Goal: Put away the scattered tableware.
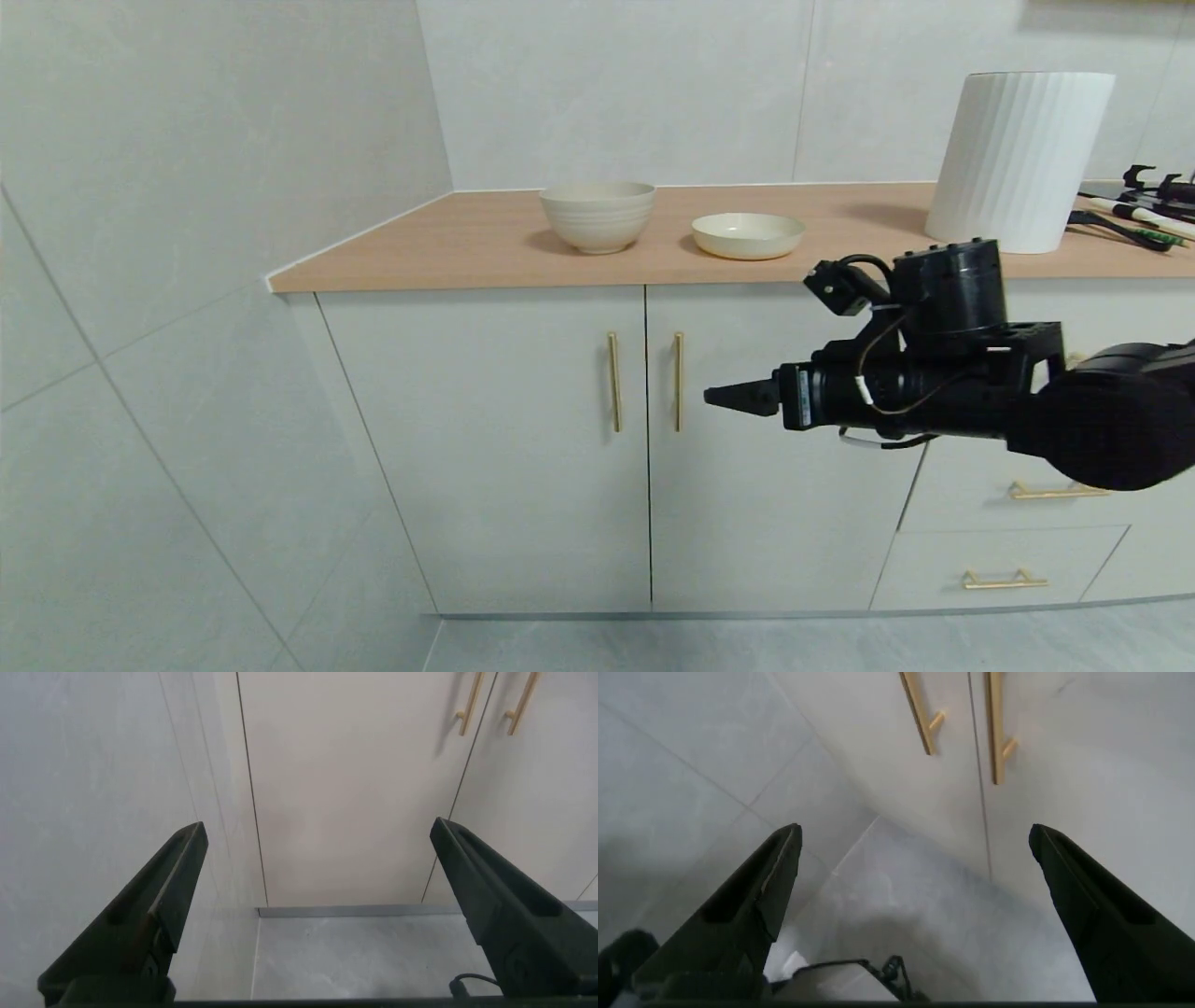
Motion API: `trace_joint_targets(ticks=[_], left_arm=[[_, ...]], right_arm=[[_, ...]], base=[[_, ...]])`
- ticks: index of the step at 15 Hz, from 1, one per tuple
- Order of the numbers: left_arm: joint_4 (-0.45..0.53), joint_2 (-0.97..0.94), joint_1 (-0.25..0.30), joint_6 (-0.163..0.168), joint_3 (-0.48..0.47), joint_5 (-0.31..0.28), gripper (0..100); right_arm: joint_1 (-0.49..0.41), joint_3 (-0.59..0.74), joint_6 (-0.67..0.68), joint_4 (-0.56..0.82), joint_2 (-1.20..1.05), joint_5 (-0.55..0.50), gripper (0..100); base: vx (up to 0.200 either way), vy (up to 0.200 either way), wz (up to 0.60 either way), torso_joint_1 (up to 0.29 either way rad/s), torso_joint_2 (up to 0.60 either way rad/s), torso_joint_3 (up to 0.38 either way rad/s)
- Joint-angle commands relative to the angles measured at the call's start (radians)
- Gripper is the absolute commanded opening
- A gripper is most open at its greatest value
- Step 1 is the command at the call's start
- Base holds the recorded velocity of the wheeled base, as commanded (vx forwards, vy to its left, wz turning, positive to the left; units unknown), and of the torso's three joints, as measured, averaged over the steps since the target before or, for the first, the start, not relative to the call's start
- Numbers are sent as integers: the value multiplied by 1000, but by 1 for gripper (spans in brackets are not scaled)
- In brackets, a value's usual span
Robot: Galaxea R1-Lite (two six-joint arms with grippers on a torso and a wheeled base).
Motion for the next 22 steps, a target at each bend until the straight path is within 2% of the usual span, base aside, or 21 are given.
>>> trace_joint_targets(ticks=[1, 5, 10, 14, 22], left_arm=[[0, 0, 0, 0, 0, 1, 100], [0, 0, 0, 0, 0, 1, 100], [0, 0, 0, 0, 0, 1, 100], [0, 0, 0, 0, 0, 1, 100], [0, 0, 0, 1, 0, -1, 100]], right_arm=[[3, -70, 20, -19, 140, -2, 100], [5, -116, 51, -204, 266, -5, 100], [8, -185, 66, -221, 324, -2, 100], [23, -235, 122, -313, 409, -5, 100], [23, -303, 152, -393, 492, -26, 100]], base=[[0, 0, 0, 0, 0, 0], [0, 0, 0, 0, 0, 0], [0, 0, 0, 0, 0, 0], [0, 0, 0, 0, 0, 0], [0, 0, 0, 0, 0, 0]])
